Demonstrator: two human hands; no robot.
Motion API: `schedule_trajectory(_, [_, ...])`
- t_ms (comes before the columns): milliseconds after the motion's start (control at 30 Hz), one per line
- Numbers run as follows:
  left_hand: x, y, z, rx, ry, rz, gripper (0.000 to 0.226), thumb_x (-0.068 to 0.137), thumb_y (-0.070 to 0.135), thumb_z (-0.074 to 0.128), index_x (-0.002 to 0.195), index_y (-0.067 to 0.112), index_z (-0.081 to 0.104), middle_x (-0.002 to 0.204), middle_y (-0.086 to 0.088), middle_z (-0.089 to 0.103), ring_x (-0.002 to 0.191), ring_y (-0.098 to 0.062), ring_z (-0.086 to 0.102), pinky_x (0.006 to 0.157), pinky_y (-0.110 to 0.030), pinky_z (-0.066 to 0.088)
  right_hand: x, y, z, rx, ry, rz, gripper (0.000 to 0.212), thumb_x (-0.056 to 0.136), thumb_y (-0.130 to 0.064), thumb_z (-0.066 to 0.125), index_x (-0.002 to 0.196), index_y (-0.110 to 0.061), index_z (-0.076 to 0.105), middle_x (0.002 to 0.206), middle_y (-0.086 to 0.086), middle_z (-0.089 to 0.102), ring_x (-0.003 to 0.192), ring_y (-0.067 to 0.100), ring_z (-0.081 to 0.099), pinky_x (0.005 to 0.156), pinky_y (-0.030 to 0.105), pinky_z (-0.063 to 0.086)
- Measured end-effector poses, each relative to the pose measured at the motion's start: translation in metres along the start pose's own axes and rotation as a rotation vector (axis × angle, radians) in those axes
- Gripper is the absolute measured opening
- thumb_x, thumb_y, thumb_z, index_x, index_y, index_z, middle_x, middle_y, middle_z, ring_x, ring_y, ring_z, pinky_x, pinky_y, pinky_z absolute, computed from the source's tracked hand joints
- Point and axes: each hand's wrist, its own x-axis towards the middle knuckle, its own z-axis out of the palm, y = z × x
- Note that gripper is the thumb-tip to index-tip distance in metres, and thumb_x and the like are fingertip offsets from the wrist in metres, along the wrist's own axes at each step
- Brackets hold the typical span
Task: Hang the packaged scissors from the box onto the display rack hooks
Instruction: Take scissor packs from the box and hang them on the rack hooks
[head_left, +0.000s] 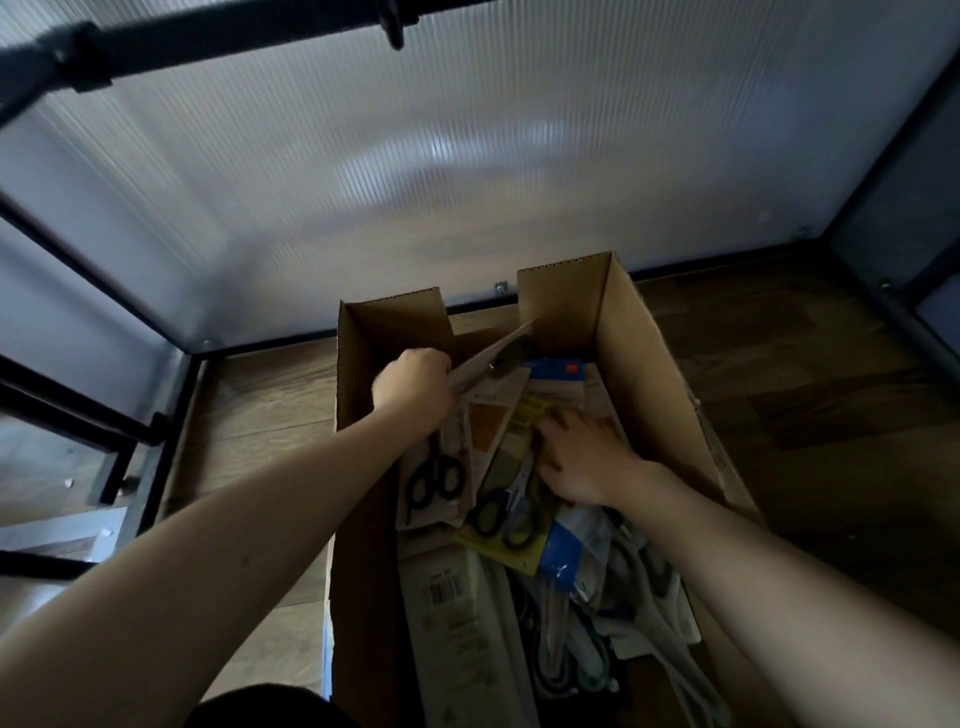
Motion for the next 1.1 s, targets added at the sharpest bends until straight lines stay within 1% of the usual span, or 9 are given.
schedule_trajectory(100, [-0.006,0.001,0.000,-0.001,0.026,0.015,0.009,0.092,0.020,0.057,0.083,0.018,0.056,0.087,0.001,0.053,0.073,-0.015,0.053,0.054,-0.025,0.039,0.000,-0.003,-0.003,-0.051,0.053,-0.074,0.049,0.094,-0.035,0.044,0.139,-0.017,0.035,0.148,0.008,0.028,0.135,0.028,0.028,0.109,0.041,0.028])
schedule_trajectory(200, [-0.006,-0.001,-0.005,-0.015,0.105,0.037,0.008,0.091,0.020,0.057,0.084,0.018,0.055,0.089,0.001,0.049,0.072,-0.017,0.050,0.051,-0.025,0.031,0.009,-0.013,-0.007,-0.050,0.048,-0.091,0.052,0.096,-0.035,0.039,0.144,-0.014,0.030,0.151,0.008,0.026,0.137,0.030,0.026,0.113,0.041,0.024])
schedule_trajectory(500, [-0.009,-0.002,-0.008,-0.019,0.089,0.067,0.011,0.092,0.018,0.056,0.081,0.019,0.057,0.086,0.001,0.056,0.071,-0.016,0.053,0.050,-0.024,0.032,0.002,-0.012,-0.001,0.144,-0.289,0.267,0.109,0.077,-0.067,0.058,0.149,-0.030,-0.015,0.153,0.013,-0.029,0.139,0.040,-0.024,0.113,0.060,-0.006])
schedule_trajectory(567, [-0.008,-0.001,-0.009,-0.017,0.059,0.067,0.011,0.092,0.019,0.056,0.081,0.021,0.057,0.083,0.000,0.060,0.069,-0.015,0.054,0.049,-0.024,0.033,-0.004,-0.005,-0.003,0.178,-0.293,0.334,0.128,0.067,-0.068,0.068,0.147,-0.025,-0.022,0.154,0.015,-0.026,0.141,0.041,-0.018,0.115,0.057,-0.002])
schedule_trajectory(667, [-0.010,0.001,-0.011,-0.017,0.019,0.080,0.011,0.093,0.022,0.055,0.082,0.022,0.054,0.078,0.002,0.057,0.068,-0.015,0.053,0.051,-0.025,0.035,-0.008,-0.001,-0.005,0.295,-0.150,0.361,0.134,0.061,-0.060,0.078,0.149,-0.024,-0.017,0.156,0.016,-0.003,0.142,0.040,0.003,0.115,0.049,0.013])
schedule_trajectory(767, [-0.013,0.003,-0.016,-0.042,-0.009,0.081,0.011,0.094,0.024,0.053,0.083,0.022,0.053,0.077,0.003,0.055,0.067,-0.013,0.051,0.052,-0.024,0.035,-0.005,-0.004,-0.005,0.348,-0.025,0.411,0.119,0.067,-0.052,0.078,0.150,-0.020,0.000,0.153,0.014,0.006,0.138,0.042,0.010,0.111,0.048,0.022])
schedule_trajectory(867, [-0.018,0.006,-0.025,-0.042,-0.052,0.095,0.011,0.093,0.026,0.054,0.083,0.022,0.055,0.076,0.004,0.056,0.067,-0.012,0.053,0.052,-0.025,0.037,-0.007,-0.010,-0.014,0.248,0.053,0.455,0.085,0.079,-0.046,0.071,0.144,-0.016,0.026,0.147,0.016,0.022,0.131,0.038,0.025,0.106,0.042,0.031])
schedule_trajectory(1000, [-0.032,0.013,-0.038,-0.076,-0.094,0.148,0.010,0.092,0.028,0.056,0.083,0.024,0.055,0.081,0.003,0.059,0.074,-0.016,0.060,0.059,-0.029,0.048,-0.022,-0.014,-0.040,0.308,0.125,0.418,0.028,0.087,-0.027,0.065,0.108,-0.009,0.062,0.115,0.009,0.060,0.104,0.025,0.058,0.081,0.032,0.049])
schedule_trajectory(1100, [-0.043,0.019,-0.052,-0.058,-0.070,0.187,0.008,0.092,0.028,0.055,0.092,0.021,0.058,0.083,0.002,0.060,0.074,-0.017,0.059,0.055,-0.028,0.044,-0.038,-0.022,-0.061,0.323,0.180,0.392,0.017,0.090,-0.025,0.063,0.097,-0.010,0.066,0.097,0.006,0.066,0.095,0.022,0.064,0.074,0.030,0.048])
